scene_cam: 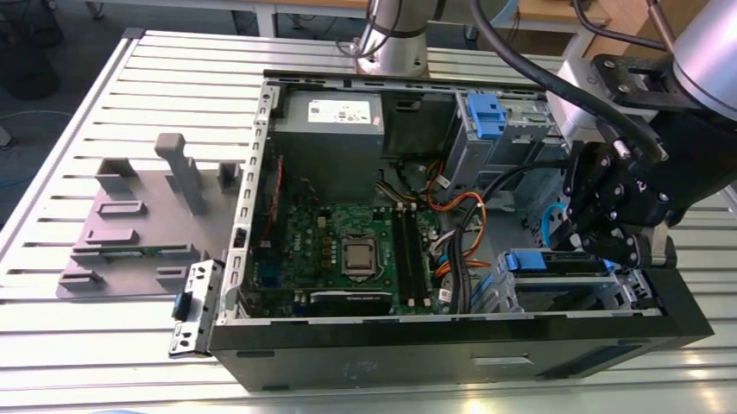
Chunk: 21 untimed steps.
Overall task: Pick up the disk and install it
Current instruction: 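Insert the disk into the insertion slot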
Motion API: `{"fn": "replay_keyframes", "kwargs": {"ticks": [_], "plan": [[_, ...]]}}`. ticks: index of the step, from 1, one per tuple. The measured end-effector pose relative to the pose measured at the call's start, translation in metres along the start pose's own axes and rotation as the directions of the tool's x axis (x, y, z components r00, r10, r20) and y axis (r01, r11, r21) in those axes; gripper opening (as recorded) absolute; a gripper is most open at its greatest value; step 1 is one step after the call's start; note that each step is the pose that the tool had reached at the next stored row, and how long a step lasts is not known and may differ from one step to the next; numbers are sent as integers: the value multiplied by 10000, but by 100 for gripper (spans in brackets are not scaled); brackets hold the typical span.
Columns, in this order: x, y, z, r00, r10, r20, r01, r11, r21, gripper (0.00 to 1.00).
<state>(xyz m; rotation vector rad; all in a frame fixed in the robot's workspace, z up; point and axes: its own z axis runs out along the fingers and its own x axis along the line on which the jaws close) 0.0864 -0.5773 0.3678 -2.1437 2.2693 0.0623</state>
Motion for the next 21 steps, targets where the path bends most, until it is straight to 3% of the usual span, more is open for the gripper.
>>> {"fn": "replay_keyframes", "kwargs": {"ticks": [21], "plan": [[1,-18,47,10000,0,0,0,10000,0,11]]}}
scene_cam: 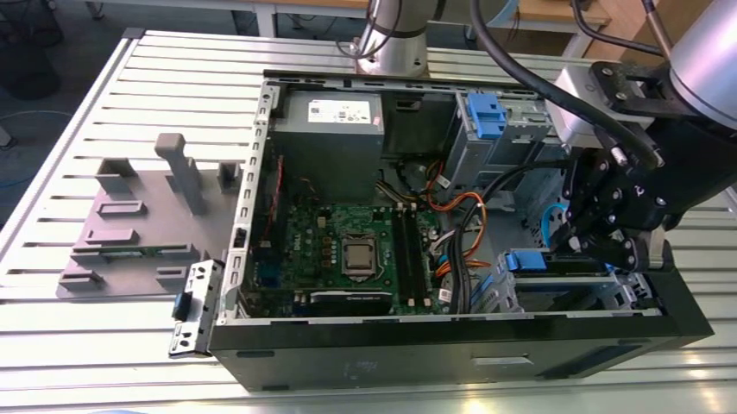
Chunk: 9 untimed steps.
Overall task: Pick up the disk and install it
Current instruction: 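Insert the disk into the insertion slot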
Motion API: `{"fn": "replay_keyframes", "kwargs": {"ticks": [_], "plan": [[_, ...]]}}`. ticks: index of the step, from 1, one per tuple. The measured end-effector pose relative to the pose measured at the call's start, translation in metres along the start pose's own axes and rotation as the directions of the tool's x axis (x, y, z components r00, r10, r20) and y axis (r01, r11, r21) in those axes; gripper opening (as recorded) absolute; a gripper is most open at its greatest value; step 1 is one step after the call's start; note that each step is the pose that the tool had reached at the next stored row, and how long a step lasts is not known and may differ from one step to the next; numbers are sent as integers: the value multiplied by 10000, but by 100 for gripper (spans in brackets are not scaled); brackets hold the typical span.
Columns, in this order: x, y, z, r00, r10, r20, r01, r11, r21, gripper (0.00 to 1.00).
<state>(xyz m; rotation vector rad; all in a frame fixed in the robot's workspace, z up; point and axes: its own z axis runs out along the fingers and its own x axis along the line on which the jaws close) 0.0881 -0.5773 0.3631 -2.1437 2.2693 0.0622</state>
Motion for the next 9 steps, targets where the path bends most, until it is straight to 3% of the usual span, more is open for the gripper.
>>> {"fn": "replay_keyframes", "kwargs": {"ticks": [9], "plan": [[1,-7,20,10000,0,0,0,10000,0,11]]}}
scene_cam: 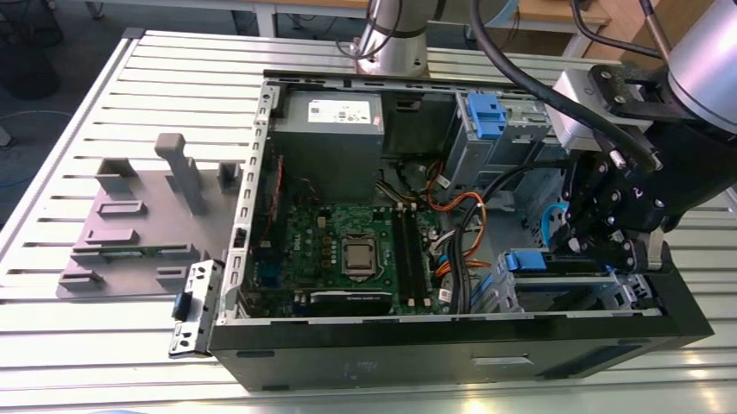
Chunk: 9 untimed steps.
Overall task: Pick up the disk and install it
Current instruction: 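Insert the disk into the insertion slot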
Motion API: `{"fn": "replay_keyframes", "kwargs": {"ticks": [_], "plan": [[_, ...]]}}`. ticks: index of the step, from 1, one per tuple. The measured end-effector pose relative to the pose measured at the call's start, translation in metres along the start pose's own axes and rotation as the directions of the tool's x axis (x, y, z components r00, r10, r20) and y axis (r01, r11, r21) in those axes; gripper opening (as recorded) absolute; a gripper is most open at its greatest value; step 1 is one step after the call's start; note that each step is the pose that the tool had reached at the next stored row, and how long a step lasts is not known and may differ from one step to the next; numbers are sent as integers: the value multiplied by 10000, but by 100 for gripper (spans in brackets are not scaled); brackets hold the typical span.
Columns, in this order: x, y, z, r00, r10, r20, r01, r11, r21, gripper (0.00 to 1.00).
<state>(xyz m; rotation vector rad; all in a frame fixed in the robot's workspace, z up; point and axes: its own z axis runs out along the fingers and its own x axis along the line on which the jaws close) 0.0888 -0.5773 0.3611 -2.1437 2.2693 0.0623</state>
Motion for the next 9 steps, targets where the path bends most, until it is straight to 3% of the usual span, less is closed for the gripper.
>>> {"fn": "replay_keyframes", "kwargs": {"ticks": [9], "plan": [[0,-7,19,10000,0,-1,0,10000,0,11]]}}
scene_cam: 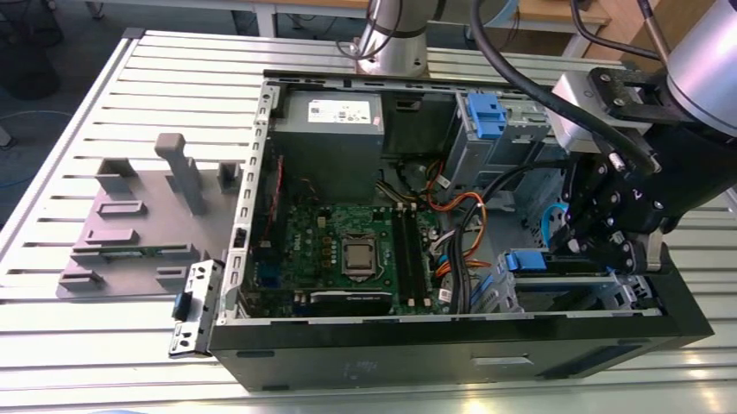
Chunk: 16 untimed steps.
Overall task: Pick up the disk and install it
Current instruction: 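Insert the disk into the insertion slot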
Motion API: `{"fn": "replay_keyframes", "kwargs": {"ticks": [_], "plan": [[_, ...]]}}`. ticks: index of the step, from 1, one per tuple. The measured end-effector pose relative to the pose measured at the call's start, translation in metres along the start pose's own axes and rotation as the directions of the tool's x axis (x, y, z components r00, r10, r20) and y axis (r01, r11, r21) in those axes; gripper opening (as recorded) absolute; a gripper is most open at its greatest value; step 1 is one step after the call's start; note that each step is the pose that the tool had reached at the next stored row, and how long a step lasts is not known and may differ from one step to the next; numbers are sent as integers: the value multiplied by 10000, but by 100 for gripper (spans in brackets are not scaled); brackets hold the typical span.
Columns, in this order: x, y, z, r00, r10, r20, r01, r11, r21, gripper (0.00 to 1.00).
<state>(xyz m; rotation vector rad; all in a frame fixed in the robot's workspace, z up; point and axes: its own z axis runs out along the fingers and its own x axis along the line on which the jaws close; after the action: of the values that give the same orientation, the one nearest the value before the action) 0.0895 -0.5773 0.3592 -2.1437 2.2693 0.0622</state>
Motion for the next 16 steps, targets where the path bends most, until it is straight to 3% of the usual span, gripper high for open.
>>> {"fn": "replay_keyframes", "kwargs": {"ticks": [16], "plan": [[1,-11,45,10000,0,1,0,10000,0,11]]}}
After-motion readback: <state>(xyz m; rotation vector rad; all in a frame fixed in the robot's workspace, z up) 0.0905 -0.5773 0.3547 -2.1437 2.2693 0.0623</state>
